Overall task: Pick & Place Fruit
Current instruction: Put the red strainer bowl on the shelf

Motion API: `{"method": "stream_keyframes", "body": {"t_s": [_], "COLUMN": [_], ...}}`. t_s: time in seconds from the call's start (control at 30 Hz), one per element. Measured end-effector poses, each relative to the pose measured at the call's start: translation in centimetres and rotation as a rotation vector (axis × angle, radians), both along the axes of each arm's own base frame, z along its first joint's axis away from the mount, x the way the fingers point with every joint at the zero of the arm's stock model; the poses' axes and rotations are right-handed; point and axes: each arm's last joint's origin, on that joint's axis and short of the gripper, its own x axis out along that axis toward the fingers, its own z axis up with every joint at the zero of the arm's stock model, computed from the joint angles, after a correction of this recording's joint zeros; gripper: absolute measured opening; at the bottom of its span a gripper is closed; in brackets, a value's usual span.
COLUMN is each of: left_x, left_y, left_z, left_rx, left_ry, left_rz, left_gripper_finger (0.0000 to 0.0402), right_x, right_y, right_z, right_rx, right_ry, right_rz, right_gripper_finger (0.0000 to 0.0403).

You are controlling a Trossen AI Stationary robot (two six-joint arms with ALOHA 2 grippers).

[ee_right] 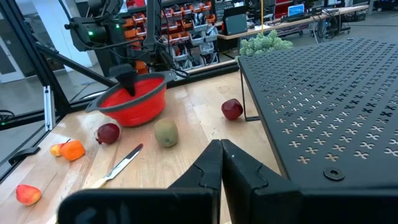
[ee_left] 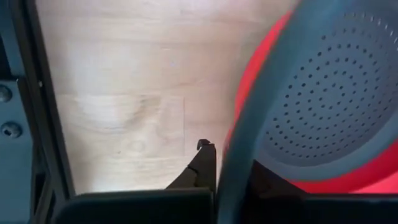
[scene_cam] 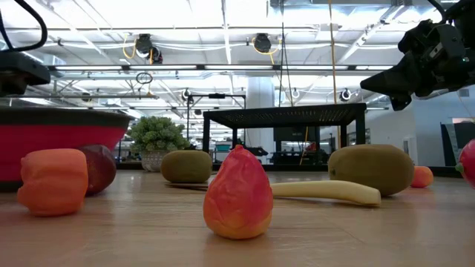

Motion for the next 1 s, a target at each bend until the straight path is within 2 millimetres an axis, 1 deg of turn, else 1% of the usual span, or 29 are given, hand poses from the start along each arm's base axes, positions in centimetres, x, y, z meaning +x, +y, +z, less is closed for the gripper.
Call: {"method": "stream_keyframes", "body": {"t_s": [0.17, 0.4, 0.67, 0.83, 1.0], "left_x": [0.0, -0.1, 0.0, 0.6, 1.1], "left_y": [0.1, 0.4, 1.0, 1.3, 1.6], "left_z": [0.4, 2.8, 6.5, 8.3, 9.6], "left_rx": [0.008, 0.053, 0.228, 0.385, 0.552], "left_ry": [-0.029, -0.077, -0.191, -0.345, -0.492], "left_rz": [-0.01, -0.051, -0.049, -0.06, -0.076], "left_gripper_finger": [0.001, 0.0002, 0.0, 0.0, 0.0], "right_x": [0.0, 0.0, 0.0, 0.0, 0.0], "right_y": [0.0, 0.0, 0.0, 0.0, 0.0], "right_z": [0.0, 0.0, 0.0, 0.0, 0.0], "right_rx": [0.0, 0.0, 0.0, 0.0, 0.0], "right_ry": [0.0, 0.0, 0.0, 0.001, 0.0], "right_rz": [0.0, 0.0, 0.0, 0.0, 0.0], "right_gripper_finger": [0.0, 0.0, 0.0, 0.0, 0.0]}}
